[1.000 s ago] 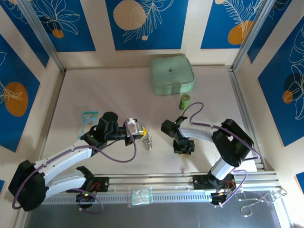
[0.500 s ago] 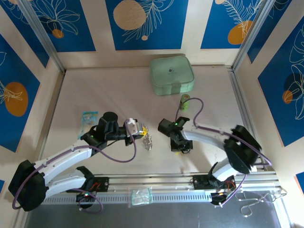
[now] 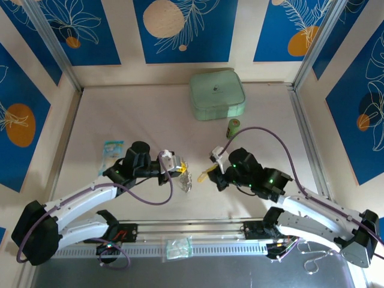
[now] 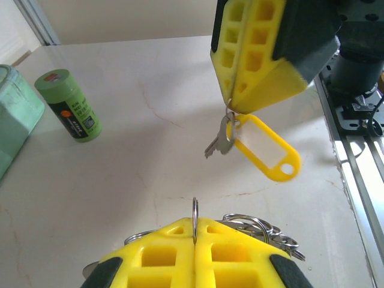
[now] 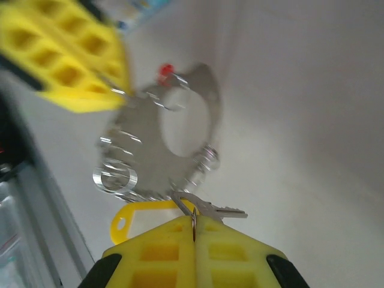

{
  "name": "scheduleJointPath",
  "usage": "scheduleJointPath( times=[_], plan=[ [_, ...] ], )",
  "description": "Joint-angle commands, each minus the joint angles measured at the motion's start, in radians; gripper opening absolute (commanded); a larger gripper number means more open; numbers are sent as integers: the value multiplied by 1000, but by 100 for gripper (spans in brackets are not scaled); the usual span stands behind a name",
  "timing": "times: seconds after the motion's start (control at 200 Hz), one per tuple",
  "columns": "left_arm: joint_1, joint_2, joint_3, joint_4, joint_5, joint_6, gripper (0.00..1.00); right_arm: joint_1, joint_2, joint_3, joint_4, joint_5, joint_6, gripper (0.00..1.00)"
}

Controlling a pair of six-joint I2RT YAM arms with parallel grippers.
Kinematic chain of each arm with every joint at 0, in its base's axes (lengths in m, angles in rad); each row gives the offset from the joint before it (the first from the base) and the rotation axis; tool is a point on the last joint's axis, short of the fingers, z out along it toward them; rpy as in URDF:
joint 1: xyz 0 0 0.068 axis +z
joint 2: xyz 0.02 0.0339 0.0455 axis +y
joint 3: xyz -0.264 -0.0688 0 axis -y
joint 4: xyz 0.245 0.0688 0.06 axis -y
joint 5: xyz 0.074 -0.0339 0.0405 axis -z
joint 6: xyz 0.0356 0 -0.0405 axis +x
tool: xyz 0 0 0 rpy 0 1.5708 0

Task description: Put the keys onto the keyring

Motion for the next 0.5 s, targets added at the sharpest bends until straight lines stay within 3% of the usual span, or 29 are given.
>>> scheduleJointPath(
  times=[0.0, 0.155, 0.23, 0.28, 0.37, 0.495],
  plan=[
    [-13, 2, 31, 0, 59, -8, 0, -6, -21, -23, 200, -183, -263, 0],
    [-12, 0, 30, -1, 75, -3, 0, -14, -8, -13, 191, -173, -281, 0],
    [-13, -1, 29, -6, 64, 2, 0, -12, 8, -9, 158, -70, -200, 0],
    [-13, -1, 32, -12, 44, 7, 0, -12, 22, -3, 106, 63, -92, 0],
    [-12, 0, 35, -22, 16, 13, 0, -15, 62, 24, -91, 272, 257, 0],
    [-13, 8, 39, -19, 20, 12, 0, -13, 132, 16, -292, 267, 574, 0]
  ],
)
